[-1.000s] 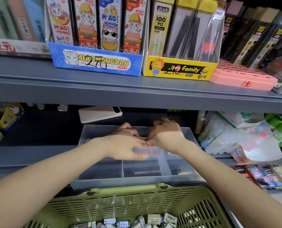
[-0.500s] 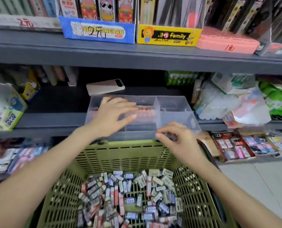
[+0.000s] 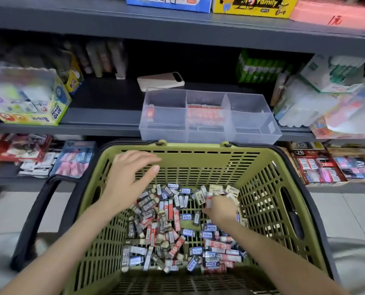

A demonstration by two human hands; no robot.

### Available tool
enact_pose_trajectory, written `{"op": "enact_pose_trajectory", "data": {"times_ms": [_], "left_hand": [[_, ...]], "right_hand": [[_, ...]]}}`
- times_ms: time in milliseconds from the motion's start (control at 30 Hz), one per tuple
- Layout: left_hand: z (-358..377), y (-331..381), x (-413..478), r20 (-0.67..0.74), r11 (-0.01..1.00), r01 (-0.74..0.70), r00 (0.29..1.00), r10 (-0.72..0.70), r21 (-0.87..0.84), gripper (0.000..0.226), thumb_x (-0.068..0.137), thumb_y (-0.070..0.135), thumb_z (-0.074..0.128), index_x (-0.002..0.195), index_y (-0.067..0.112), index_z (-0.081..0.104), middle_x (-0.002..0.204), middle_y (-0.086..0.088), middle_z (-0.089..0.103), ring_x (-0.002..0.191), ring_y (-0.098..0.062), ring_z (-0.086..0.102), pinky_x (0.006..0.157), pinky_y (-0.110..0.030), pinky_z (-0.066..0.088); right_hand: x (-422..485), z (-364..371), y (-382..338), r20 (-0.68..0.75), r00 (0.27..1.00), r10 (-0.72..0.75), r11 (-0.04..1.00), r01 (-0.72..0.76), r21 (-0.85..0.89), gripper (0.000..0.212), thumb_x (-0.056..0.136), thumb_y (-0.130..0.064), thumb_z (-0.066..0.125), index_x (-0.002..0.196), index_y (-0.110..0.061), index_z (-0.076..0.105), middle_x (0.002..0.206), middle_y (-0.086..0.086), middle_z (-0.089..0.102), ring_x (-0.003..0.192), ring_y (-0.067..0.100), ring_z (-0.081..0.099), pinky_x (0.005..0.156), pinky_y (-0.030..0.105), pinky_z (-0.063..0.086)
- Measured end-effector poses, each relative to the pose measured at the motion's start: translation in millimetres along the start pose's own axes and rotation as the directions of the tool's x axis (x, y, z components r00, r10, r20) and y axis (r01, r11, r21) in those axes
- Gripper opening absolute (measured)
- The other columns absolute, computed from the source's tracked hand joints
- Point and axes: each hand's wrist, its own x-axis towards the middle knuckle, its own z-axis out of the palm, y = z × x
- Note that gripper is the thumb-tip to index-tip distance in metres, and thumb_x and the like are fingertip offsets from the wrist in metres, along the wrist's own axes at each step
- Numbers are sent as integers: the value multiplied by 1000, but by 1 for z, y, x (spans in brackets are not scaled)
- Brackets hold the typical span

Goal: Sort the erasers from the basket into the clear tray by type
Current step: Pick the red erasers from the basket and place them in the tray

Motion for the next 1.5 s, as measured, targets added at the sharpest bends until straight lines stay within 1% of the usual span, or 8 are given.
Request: {"op": "enact_pose_trajectory", "data": {"times_ms": [167,300,400,500,633,933,1067,1500], "left_hand": [[16,-4,-8,258,889,402,903,-344,-219,22,92,27,57,112,24,64,111,13,63,102,-1,55,96,-25,42],[31,7,-9,625,607,732,638,-449,-311,37,91,41,54,123,22,56,123,6,57,115,-16,55,98,-39,47],[41,14,-15,618,534,787,592,-517,-308,39,96,38,48,124,12,56,121,-5,62,110,-21,59,92,-37,50],[33,5,-7,473,457,784,619,-627,-421,35,99,29,42,123,5,52,111,-11,66,100,-23,64,89,-39,53],[6,-5,9,420,263,753,580,-698,-603,29,99,26,43,113,4,54,89,-11,67,74,-17,67,60,-24,55],[-11,-8,13,413,118,631,624,-663,-767,26,100,26,42,101,5,57,76,-8,68,64,-16,65,60,-27,51],[-13,-8,15,389,109,600,636,-666,-793,26,101,25,42,99,5,58,76,-7,67,66,-18,64,62,-29,49],[-19,-16,12,350,139,577,651,-674,-805,27,100,27,43,100,6,60,77,-5,69,65,-14,66,59,-25,53]], "right_hand": [[-7,-9,-13,60,998,24,935,-44,353,38,89,-34,61,55,-19,52,54,-3,52,51,15,53,46,20,39],[-43,-39,-56,97,943,-318,506,82,859,9,76,-18,76,79,-12,70,79,0,71,73,10,66,70,20,54],[-57,-46,-77,16,871,-491,330,169,929,6,78,-11,73,82,-13,69,74,-4,69,64,4,63,66,18,51],[-49,-29,-76,135,901,-412,542,123,831,11,86,-24,65,77,-19,67,82,7,70,61,14,57,65,28,51],[-30,15,-65,162,968,-192,962,152,228,45,94,-27,52,53,-15,39,53,2,47,43,12,38,53,26,46],[-9,47,-101,39,999,-34,989,28,145,64,72,-75,54,99,-17,55,125,3,48,59,9,48,38,19,27],[-8,50,-109,70,996,-48,997,44,58,82,58,-86,53,108,-21,46,120,8,44,66,14,46,39,20,26],[4,36,-45,128,952,-278,958,285,-35,36,79,-25,66,112,-19,56,124,4,44,73,17,58,66,28,54]]}}
